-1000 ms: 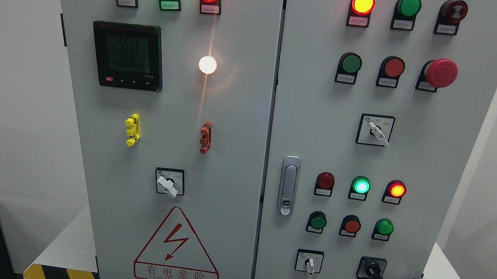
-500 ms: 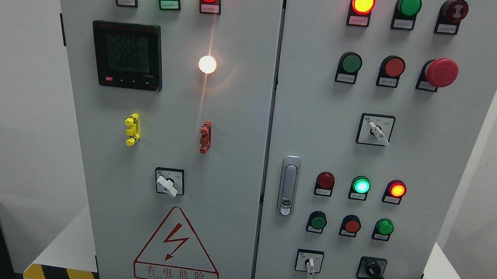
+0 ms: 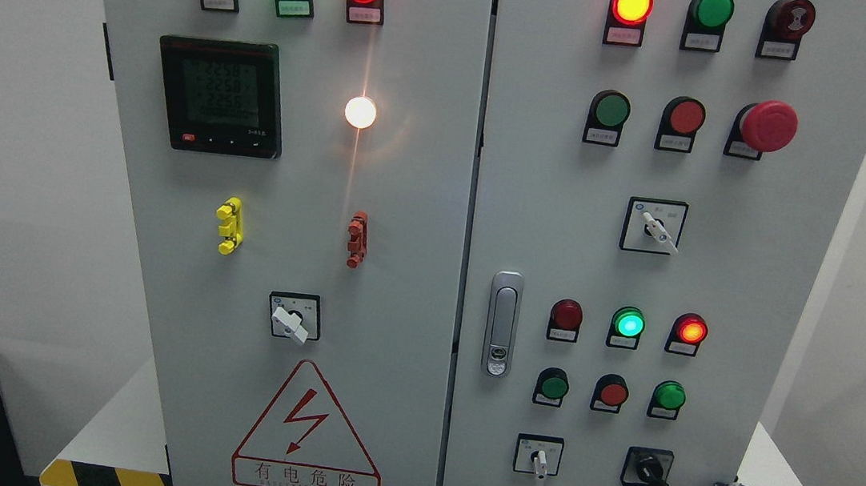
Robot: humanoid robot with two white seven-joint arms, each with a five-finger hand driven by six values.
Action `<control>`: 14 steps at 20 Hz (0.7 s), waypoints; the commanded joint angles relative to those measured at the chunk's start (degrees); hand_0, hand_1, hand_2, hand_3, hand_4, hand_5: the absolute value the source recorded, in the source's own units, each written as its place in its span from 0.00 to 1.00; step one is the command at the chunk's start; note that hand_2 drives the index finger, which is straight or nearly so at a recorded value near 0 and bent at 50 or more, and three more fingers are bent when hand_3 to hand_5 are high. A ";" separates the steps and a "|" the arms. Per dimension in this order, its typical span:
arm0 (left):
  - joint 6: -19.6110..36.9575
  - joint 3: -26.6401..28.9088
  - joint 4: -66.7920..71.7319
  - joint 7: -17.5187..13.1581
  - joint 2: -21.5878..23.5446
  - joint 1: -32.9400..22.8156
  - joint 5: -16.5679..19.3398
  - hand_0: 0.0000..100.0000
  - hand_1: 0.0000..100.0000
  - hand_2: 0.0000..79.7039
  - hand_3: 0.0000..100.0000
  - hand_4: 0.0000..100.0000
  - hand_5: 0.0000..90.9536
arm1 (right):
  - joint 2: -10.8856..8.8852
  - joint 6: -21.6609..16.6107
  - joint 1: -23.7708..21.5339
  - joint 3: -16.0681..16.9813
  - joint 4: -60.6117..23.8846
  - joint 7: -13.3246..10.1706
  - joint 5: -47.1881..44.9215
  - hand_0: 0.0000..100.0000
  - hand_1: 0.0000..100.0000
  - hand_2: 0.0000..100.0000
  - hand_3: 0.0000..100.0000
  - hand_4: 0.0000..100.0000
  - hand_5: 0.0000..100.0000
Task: Flip black knob to close circuit
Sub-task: 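Release the knob and lower the right hand away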
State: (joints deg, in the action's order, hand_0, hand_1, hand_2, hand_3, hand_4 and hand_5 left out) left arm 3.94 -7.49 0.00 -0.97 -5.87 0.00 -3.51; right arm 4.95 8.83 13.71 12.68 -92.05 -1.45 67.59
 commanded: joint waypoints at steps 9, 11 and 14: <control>0.02 0.02 -1.32 0.00 0.07 -1.23 0.00 0.12 0.56 0.00 0.00 0.00 0.00 | 0.58 -0.04 -2.89 -5.56 -1.37 -0.57 0.09 0.00 0.12 0.86 1.00 0.88 0.95; 0.02 0.02 -1.32 0.00 0.07 -1.23 0.00 0.12 0.56 0.00 0.00 0.00 0.00 | 0.67 -0.21 -3.68 -5.64 -2.34 -0.75 0.00 0.00 0.12 0.86 1.00 0.88 0.95; 0.02 0.02 -1.32 0.00 -0.02 -1.23 0.00 0.12 0.56 0.00 0.00 0.00 0.00 | 1.11 -0.83 -5.87 -5.73 -4.97 -1.53 0.00 0.00 0.13 0.86 1.00 0.88 0.94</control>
State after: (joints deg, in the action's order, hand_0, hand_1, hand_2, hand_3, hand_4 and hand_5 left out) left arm 3.94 -7.50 0.00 -0.97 -5.85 0.00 -3.52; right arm 5.40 8.37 10.47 9.00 -93.45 -2.18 67.64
